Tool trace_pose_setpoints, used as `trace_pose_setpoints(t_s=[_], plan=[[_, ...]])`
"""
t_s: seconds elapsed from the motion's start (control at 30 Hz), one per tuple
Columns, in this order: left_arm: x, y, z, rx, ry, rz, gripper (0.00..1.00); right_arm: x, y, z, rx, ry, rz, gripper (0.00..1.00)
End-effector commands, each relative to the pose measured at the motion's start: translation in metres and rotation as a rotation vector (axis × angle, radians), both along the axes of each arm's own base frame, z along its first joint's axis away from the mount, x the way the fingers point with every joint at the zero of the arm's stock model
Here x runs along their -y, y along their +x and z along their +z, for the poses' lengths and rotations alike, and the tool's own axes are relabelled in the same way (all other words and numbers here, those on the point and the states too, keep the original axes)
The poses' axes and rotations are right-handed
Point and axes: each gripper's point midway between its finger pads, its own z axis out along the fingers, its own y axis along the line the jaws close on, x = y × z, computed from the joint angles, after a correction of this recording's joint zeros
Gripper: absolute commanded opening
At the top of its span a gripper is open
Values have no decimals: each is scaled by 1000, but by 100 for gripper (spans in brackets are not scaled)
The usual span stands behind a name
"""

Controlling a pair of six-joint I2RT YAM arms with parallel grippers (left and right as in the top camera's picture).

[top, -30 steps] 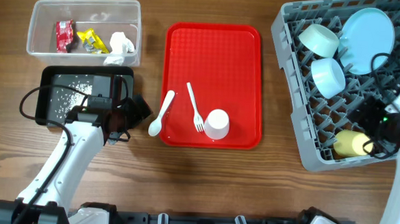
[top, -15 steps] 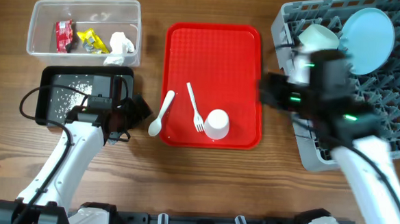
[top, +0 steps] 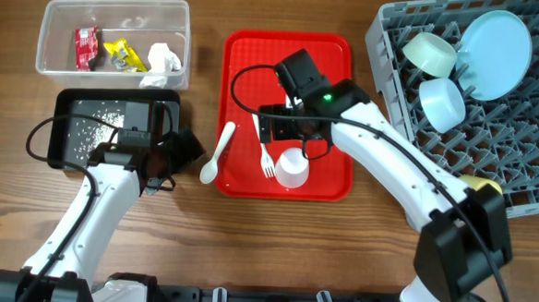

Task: Sort waste into correct bins and load items into the dishwasher rack
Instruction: 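Move the right gripper back over the white cup on the red tray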

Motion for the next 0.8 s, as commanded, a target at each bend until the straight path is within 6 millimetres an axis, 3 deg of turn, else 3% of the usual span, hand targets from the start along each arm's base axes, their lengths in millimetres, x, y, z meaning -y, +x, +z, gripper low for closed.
trace_pose_setpoints(t_s=[0.0, 0.23, 0.4, 0.77], plan=[[1, -1, -2, -8, -8, 11, 100, -2, 6, -10, -2, -31, 36, 100], [1, -1, -2, -8, -8, 11, 100, 3, -12, -28, -79, -101, 86, 99], [1, -1, -2, -8, -8, 11, 100, 10, -21, -30, -114, -127, 91, 100], [1, -1, -2, -8, -8, 11, 100, 4, -24, -29, -125, -100, 126, 99]])
